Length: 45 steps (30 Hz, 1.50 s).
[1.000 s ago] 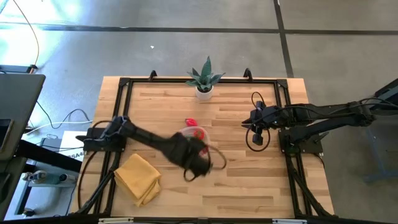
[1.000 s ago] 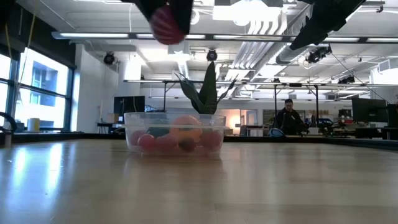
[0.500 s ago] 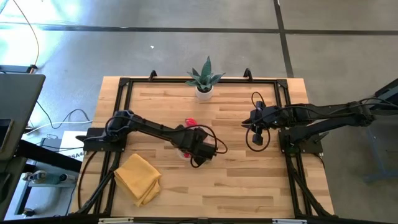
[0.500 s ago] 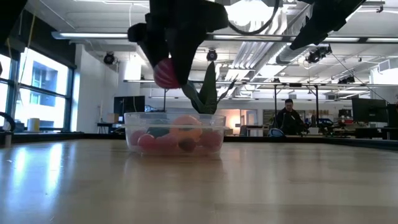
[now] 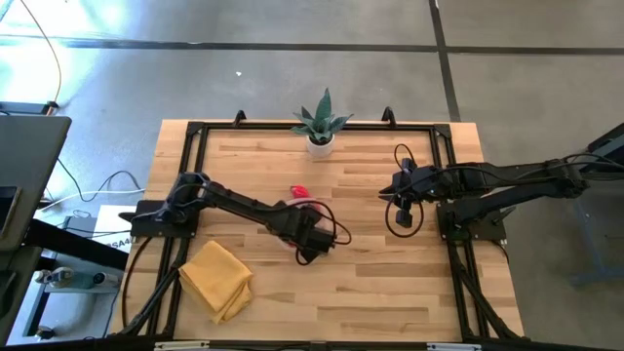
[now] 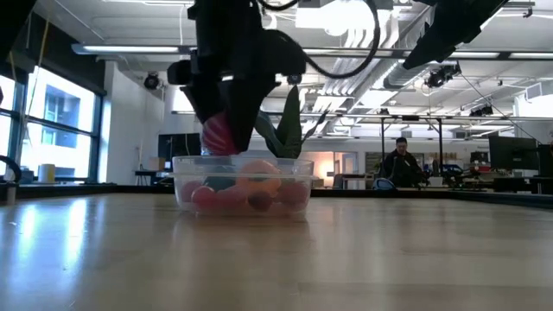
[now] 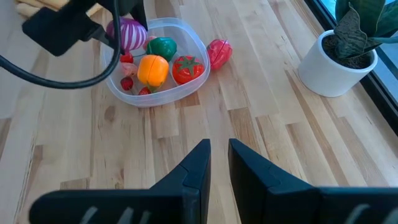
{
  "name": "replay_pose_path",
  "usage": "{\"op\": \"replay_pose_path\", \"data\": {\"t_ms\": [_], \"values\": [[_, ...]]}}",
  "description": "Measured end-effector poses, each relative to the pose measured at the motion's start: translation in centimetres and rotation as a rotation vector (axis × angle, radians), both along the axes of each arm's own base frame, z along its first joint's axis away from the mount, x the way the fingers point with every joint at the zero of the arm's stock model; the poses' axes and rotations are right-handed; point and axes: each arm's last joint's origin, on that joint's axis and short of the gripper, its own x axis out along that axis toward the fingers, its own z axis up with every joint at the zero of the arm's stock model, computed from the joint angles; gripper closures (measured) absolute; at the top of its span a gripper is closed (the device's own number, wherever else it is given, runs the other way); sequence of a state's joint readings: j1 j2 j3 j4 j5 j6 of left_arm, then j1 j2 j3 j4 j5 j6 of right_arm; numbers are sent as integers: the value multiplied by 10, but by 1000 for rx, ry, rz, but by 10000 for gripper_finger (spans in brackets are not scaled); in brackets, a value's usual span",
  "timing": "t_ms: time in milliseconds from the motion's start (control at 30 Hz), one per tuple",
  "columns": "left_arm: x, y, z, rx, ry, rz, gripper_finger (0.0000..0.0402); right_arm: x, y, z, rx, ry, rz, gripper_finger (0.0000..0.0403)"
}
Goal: Pick and placing Produce into tupperware
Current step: Put the violet onion into the transparent bin, then put the red dragon fruit into the transparent bin
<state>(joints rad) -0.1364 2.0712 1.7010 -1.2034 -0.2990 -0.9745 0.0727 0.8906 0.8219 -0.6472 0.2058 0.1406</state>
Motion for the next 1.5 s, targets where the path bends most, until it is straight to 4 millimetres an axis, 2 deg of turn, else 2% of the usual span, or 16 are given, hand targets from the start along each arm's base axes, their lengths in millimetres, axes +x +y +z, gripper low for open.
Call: {"op": "replay_pose_path", "data": {"t_ms": [267, 1033, 1333, 1500], "values": [[-1, 3, -15, -28, -6, 12, 165, 0, 0, 0, 0, 0, 0, 356], [2, 4, -15, -50, -37, 11, 165, 0, 0, 0, 0, 0, 0, 356], [2, 4, -16, -48, -27, -5, 132, 0, 0, 0, 0, 0, 0, 356], [1, 4, -15, -30, -24, -12, 129, 0, 0, 0, 0, 0, 0, 356]]}}
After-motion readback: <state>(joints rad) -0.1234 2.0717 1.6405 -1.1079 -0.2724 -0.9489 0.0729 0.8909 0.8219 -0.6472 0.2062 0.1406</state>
